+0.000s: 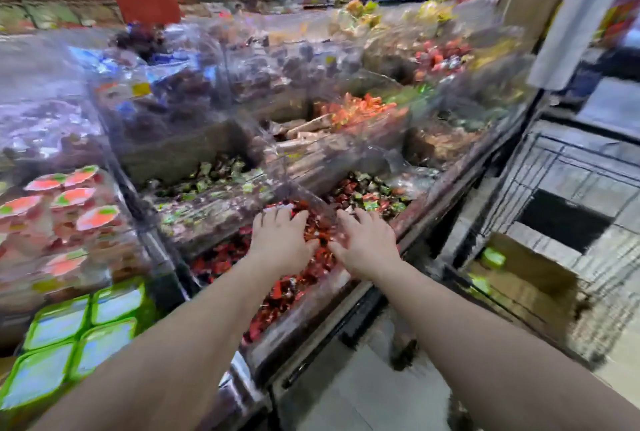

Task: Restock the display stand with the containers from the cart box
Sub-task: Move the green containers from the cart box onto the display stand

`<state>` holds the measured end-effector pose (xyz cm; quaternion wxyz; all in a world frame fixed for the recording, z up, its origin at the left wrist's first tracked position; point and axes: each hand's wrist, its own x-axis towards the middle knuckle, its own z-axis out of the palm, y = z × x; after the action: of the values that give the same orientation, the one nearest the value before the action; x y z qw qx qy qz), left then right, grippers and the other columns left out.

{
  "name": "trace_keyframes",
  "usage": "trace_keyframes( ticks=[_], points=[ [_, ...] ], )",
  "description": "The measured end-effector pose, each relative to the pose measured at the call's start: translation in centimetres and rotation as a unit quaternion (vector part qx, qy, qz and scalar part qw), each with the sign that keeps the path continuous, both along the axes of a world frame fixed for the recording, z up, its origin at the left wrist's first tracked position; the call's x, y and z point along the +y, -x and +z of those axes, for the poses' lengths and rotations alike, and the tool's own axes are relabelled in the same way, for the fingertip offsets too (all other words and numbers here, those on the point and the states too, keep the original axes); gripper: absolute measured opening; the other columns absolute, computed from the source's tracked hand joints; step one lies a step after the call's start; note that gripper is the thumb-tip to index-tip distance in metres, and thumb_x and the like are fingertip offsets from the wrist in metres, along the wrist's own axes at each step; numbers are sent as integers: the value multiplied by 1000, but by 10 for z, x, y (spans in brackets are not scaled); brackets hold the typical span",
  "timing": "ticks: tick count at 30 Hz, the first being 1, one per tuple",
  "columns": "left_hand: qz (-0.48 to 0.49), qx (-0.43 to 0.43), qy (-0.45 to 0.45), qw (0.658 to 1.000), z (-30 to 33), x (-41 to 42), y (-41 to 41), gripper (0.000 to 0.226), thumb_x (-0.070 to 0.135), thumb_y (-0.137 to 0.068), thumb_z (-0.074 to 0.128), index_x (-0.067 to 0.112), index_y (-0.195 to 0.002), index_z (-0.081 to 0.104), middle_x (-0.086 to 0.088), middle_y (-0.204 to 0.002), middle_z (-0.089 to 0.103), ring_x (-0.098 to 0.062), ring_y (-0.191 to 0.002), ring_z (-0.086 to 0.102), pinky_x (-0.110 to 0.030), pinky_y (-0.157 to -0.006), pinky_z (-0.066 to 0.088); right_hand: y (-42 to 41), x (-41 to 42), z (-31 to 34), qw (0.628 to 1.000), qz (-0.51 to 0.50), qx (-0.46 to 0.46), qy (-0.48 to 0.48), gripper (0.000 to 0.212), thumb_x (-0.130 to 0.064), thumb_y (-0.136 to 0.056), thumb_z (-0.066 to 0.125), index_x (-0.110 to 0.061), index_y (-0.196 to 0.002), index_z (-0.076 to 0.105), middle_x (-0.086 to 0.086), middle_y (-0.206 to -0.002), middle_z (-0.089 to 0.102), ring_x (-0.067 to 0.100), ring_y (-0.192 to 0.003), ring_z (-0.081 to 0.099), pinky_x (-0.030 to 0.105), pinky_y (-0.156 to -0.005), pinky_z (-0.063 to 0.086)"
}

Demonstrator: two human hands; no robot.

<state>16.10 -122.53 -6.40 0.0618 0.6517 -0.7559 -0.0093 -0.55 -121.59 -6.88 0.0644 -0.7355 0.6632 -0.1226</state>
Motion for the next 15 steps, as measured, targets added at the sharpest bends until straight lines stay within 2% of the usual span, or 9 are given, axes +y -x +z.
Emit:
trace_keyframes(
  ticks=[4, 8, 11, 15],
  points=[
    [-73, 13, 12, 997, 4, -31, 147, 61, 59, -87, 42, 30, -140, 37, -5, -152, 32, -29, -138, 28, -46, -114, 20, 141, -4, 5, 996, -85, 14, 11, 63, -55, -87, 49, -28, -142, 36, 9, -143, 43, 31, -134, 34, 44, -112, 30],
    [-153, 21, 9, 988, -1, -55, 276, 59, 55, -87, 44, 31, -140, 36, -4, -151, 34, -29, -137, 28, -47, -114, 19, 264, -3, 8, 989, -150, 21, 1, 63, -54, -89, 49, -28, -145, 32, 8, -142, 41, 30, -133, 34, 43, -110, 32],
    [-188, 24, -19, 982, -6, -69, 349, 63, 52, -88, 47, 33, -145, 28, -6, -155, 25, -31, -142, 19, -48, -117, 13, 334, -6, 4, 981, -192, 14, -5, 63, -55, -88, 49, -29, -143, 33, 6, -139, 43, 30, -132, 35, 44, -108, 33],
    [-227, 21, -22, 973, -18, -94, 422, 63, 53, -87, 48, 33, -144, 30, -5, -155, 27, -29, -141, 23, -47, -116, 16, 405, -17, -12, 972, -231, -2, -32, 63, -56, -87, 50, -33, -143, 32, 5, -143, 41, 29, -135, 32, 44, -109, 32]
  ],
)
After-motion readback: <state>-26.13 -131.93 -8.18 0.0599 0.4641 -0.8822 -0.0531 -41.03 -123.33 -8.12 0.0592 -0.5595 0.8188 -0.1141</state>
